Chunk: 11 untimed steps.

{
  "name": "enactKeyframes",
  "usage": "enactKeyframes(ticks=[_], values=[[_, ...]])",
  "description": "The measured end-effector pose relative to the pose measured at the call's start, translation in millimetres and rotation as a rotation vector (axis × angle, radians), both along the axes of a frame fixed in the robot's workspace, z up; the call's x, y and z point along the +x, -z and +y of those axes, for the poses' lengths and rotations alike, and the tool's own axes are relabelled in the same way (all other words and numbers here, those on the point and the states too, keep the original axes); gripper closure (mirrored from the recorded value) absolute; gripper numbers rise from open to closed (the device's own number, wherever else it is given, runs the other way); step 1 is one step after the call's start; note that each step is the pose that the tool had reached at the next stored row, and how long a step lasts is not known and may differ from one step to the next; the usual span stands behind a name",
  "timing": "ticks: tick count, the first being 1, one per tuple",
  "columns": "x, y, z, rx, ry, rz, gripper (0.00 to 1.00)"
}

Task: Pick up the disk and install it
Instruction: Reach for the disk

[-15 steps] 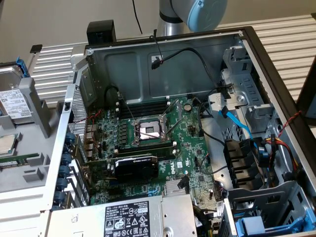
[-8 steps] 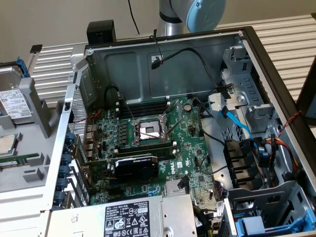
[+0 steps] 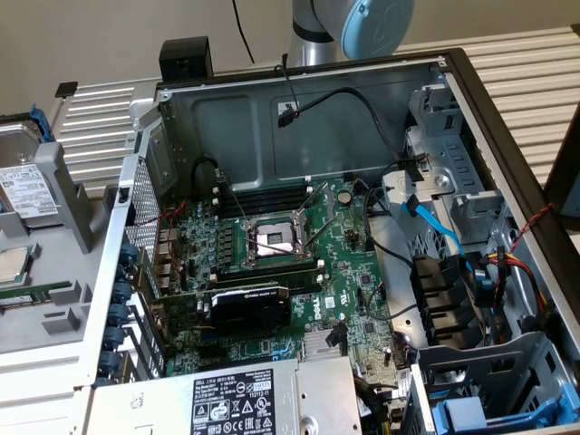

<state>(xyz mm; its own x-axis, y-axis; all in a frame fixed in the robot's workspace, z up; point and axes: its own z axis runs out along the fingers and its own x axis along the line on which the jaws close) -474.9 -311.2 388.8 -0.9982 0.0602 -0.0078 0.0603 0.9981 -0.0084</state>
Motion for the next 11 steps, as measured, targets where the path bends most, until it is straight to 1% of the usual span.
enactKeyframes(ticks=[11], values=[[0.0, 0.0, 0.0, 0.0, 0.0, 0.0, 0.89]])
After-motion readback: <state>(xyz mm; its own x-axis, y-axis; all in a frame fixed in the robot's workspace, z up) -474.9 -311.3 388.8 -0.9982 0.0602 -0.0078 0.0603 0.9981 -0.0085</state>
